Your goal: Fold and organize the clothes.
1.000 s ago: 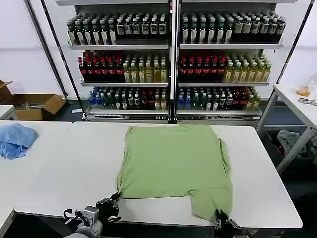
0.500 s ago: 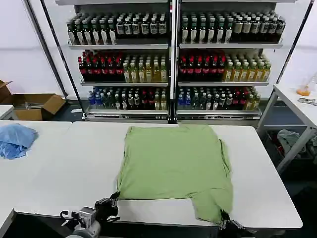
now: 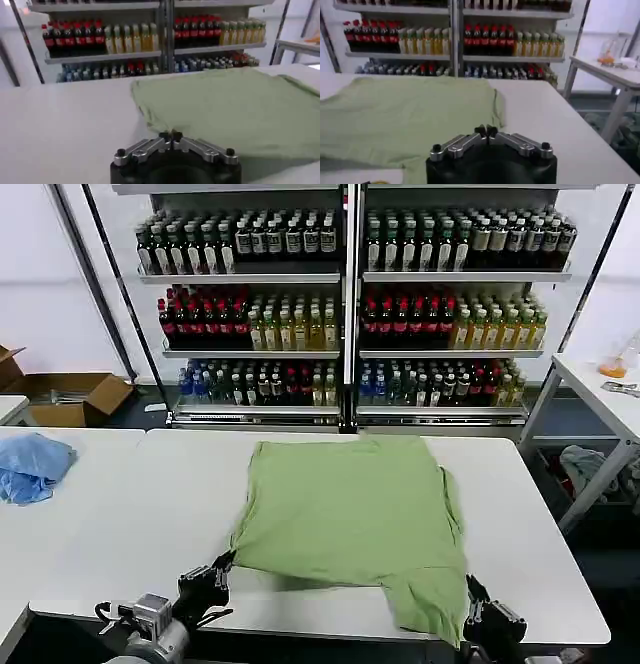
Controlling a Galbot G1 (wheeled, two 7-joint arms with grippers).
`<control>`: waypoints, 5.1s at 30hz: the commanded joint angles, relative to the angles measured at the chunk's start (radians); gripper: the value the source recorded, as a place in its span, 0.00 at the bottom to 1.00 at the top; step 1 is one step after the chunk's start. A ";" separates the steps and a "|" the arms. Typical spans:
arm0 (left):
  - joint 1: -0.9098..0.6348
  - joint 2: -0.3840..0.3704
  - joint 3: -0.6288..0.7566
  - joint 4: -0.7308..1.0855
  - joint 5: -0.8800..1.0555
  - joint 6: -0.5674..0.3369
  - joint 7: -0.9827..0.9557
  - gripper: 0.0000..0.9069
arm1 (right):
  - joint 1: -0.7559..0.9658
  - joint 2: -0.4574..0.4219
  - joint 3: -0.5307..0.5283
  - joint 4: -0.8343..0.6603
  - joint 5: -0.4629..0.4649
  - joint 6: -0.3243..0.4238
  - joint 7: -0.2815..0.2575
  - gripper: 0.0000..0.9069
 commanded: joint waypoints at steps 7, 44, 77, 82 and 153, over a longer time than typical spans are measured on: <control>-0.016 -0.012 0.032 0.053 0.010 -0.022 -0.002 0.07 | -0.066 0.005 -0.052 -0.061 -0.085 -0.057 -0.004 1.00; 0.031 -0.039 0.047 -0.011 0.029 -0.035 -0.001 0.06 | -0.058 0.127 -0.210 -0.207 -0.136 -0.100 -0.005 0.00; -0.091 -0.014 0.020 0.060 -0.048 -0.056 0.009 0.06 | 0.244 -0.126 0.018 -0.166 0.131 0.055 -0.008 0.00; -0.171 0.003 0.046 0.124 -0.043 -0.046 0.009 0.07 | 0.408 -0.176 -0.039 -0.282 0.140 0.035 0.000 0.00; -0.406 -0.068 0.212 0.528 0.164 -0.069 0.022 0.03 | 0.543 -0.128 -0.160 -0.550 0.286 -0.152 0.019 0.00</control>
